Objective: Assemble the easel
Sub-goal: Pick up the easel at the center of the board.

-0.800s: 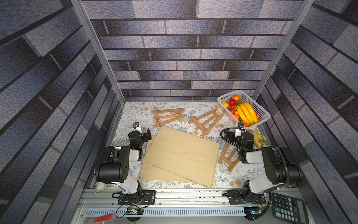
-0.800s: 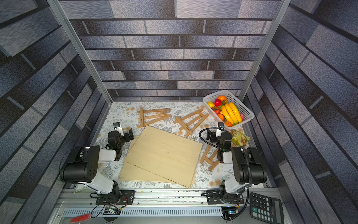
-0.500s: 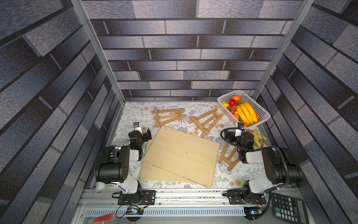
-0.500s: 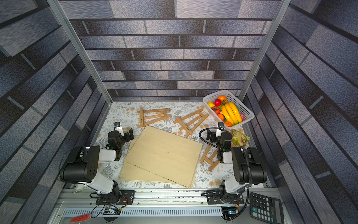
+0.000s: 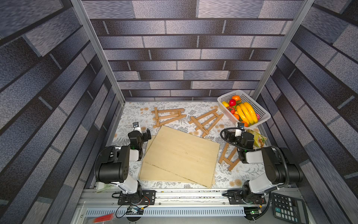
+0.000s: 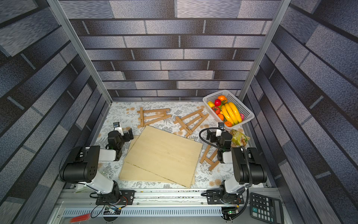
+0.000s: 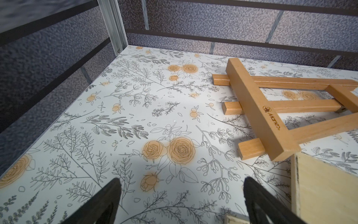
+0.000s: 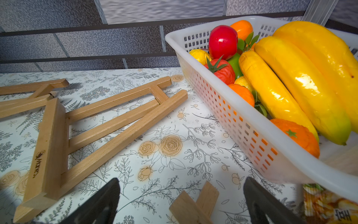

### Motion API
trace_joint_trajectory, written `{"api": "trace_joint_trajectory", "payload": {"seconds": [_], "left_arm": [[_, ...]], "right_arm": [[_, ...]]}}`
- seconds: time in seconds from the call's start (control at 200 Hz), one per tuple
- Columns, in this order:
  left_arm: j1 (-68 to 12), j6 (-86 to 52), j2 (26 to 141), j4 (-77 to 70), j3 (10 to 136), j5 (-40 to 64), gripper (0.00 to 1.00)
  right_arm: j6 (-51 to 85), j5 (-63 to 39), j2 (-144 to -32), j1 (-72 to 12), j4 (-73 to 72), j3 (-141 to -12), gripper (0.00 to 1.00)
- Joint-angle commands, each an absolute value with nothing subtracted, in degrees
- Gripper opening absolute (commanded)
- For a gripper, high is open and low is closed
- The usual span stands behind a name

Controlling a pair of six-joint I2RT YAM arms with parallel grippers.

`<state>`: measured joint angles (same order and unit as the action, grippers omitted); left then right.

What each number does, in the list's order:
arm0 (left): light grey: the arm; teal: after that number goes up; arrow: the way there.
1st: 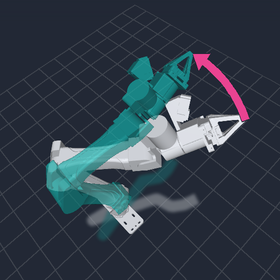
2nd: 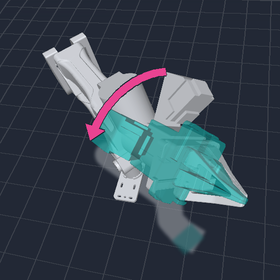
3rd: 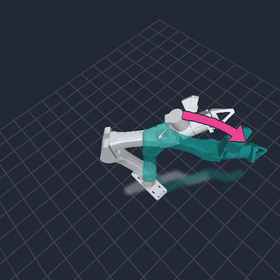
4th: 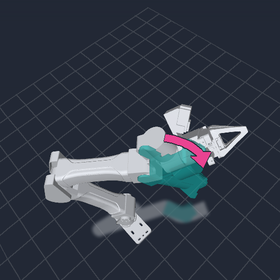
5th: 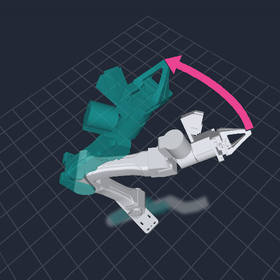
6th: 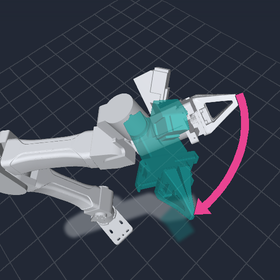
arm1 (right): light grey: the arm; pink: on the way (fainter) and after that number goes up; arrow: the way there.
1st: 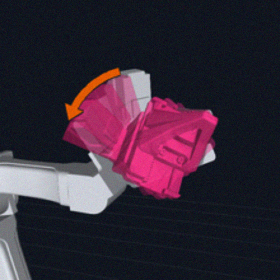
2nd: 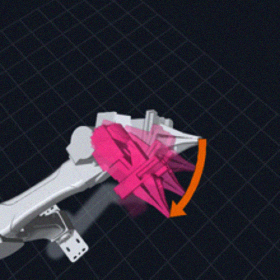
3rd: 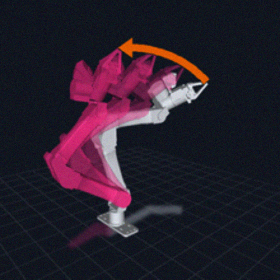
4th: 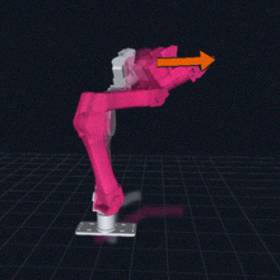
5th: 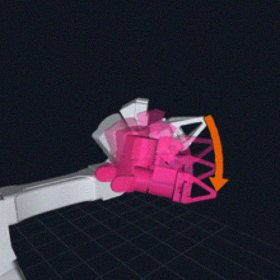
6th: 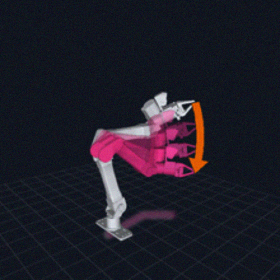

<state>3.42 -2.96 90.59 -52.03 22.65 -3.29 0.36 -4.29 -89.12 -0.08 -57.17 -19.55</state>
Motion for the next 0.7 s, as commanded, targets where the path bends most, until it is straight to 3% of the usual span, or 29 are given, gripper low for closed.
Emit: {"api": "trace_joint_trajectory", "payload": {"seconds": [0.0, 0.476, 0.696], "left_arm": [[3.6, -2.9, 89.8, -51.7, 23.1, -3.9, 1.00], [3.9, -2.7, 89.2, -53.7, 21.7, -2.0, 1.00], [3.3, -2.5, 83.9, -47.9, 22.7, -3.9, 1.00]], "right_arm": [[0.8, -4.0, -89.2, 0.3, -56.7, -19.6, 1.00], [0.7, -4.7, -88.7, 0.3, -56.8, -19.4, 1.00], [1.6, -1.7, -82.7, 0.3, -52.1, -19.2, 1.00]]}}
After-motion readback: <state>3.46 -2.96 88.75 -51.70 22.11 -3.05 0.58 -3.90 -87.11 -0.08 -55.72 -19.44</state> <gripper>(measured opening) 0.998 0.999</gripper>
